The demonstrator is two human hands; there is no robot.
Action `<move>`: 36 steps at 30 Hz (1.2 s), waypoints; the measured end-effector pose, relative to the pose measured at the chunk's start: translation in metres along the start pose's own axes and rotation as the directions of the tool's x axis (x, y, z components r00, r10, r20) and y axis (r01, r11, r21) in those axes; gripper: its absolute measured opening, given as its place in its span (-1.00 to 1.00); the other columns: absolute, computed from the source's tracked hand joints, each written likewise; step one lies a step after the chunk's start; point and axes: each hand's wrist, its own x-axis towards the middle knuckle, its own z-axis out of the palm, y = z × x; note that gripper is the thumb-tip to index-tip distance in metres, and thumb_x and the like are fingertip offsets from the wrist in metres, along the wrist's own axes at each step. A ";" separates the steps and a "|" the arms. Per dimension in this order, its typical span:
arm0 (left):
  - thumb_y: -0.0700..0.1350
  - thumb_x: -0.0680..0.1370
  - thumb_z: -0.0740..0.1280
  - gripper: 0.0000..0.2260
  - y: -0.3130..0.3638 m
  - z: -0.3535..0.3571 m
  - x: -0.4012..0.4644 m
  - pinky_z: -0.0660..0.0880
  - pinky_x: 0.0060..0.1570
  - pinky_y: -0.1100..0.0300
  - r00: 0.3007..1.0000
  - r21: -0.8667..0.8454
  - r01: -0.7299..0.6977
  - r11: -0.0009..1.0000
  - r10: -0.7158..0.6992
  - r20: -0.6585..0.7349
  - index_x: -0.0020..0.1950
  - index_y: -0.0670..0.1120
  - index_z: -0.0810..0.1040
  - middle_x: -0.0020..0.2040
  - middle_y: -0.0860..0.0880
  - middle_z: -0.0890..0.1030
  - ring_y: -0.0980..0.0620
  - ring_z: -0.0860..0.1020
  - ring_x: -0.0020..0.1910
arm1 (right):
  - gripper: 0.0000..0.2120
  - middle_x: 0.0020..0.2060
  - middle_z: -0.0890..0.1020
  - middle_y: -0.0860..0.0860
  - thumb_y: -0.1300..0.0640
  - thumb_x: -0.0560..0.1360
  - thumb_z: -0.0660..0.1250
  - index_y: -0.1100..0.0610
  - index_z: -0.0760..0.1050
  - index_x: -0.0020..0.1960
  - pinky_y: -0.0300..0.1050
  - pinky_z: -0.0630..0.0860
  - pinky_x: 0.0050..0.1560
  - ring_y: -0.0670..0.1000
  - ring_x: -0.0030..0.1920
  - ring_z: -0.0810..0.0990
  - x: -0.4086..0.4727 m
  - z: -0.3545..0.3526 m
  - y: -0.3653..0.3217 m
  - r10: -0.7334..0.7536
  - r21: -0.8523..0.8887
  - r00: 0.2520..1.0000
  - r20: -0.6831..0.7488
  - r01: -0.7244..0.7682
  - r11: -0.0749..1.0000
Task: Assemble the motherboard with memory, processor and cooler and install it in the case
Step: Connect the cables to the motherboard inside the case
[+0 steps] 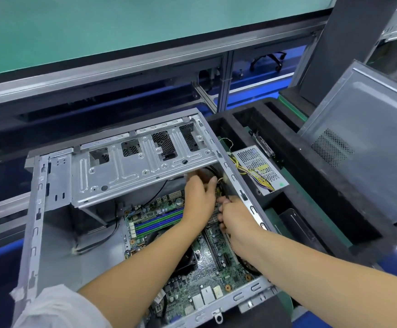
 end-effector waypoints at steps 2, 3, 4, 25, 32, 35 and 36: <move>0.02 0.64 0.15 -0.67 0.000 -0.001 0.002 0.41 -0.35 0.21 0.971 -0.165 0.219 0.962 -0.198 0.131 -0.18 -0.15 0.50 -0.24 -0.12 0.61 0.00 0.55 -0.32 | -0.73 -0.33 0.38 -0.04 0.22 0.66 -0.03 0.13 0.41 -0.07 -0.25 0.22 -0.35 -0.11 -0.34 0.31 -0.001 0.000 0.000 -0.003 0.032 1.000 0.002 0.003 0.999; 0.04 0.65 0.12 -0.62 0.000 -0.002 0.003 0.40 -0.41 0.23 0.933 -0.251 0.338 0.907 -0.289 0.214 -0.20 -0.16 0.53 -0.32 -0.09 0.61 0.05 0.54 -0.41 | -0.77 -0.33 0.38 -0.04 0.23 0.66 -0.02 0.16 0.41 0.03 -0.24 0.24 -0.34 -0.11 -0.34 0.31 -0.001 0.000 0.000 -0.003 0.047 1.000 -0.001 0.003 0.999; 0.04 0.66 0.11 -0.59 0.001 -0.004 0.005 0.39 -0.45 0.25 0.894 -0.304 0.424 0.853 -0.341 0.291 -0.21 -0.17 0.54 -0.39 -0.06 0.59 0.08 0.53 -0.47 | -0.78 -0.33 0.37 -0.02 0.25 0.65 -0.01 0.17 0.40 0.11 -0.23 0.25 -0.34 -0.10 -0.34 0.32 0.000 0.001 0.001 0.002 0.052 1.000 -0.009 -0.002 0.999; -0.23 0.57 0.20 -0.73 -0.002 -0.043 0.018 0.47 -0.16 0.05 0.754 0.689 -0.641 0.339 0.447 0.481 0.26 -0.12 0.49 0.11 -0.08 0.57 -0.15 0.58 0.00 | -0.71 -0.30 0.37 0.01 0.30 0.62 -0.02 0.18 0.43 0.17 -0.21 0.22 -0.33 -0.06 -0.35 0.32 0.000 0.000 -0.003 0.072 -0.020 0.997 0.014 -0.071 0.997; -0.06 0.66 0.08 -0.60 0.011 -0.024 0.021 0.36 -0.49 0.32 0.852 -0.066 0.363 0.930 -0.302 0.428 -0.27 -0.13 0.56 -0.36 -0.02 0.53 0.09 0.44 -0.40 | -0.69 -0.30 0.38 0.01 0.33 0.61 -0.01 0.27 0.40 0.26 -0.27 0.26 -0.37 -0.07 -0.37 0.32 -0.004 0.000 -0.005 0.055 -0.013 0.998 0.026 -0.055 0.998; -0.05 0.63 0.22 -0.69 0.009 -0.019 0.019 0.38 -0.48 0.36 0.833 -0.221 0.458 0.861 -0.329 0.446 -0.26 -0.11 0.55 -0.37 0.00 0.49 0.13 0.44 -0.41 | -0.69 -0.31 0.39 0.01 0.32 0.62 -0.01 0.26 0.42 0.25 -0.23 0.25 -0.33 -0.07 -0.38 0.33 -0.003 -0.001 -0.004 0.055 -0.019 0.998 0.032 -0.054 0.998; -0.06 0.62 0.24 -0.72 0.007 -0.018 0.018 0.41 -0.45 0.36 0.844 -0.250 0.450 0.857 -0.317 0.433 -0.24 -0.13 0.56 -0.37 0.00 0.49 0.12 0.45 -0.40 | -0.69 -0.32 0.40 0.00 0.31 0.62 -0.01 0.26 0.42 0.24 -0.23 0.25 -0.33 -0.07 -0.38 0.34 -0.003 0.000 -0.004 0.055 -0.010 0.998 0.035 -0.054 0.998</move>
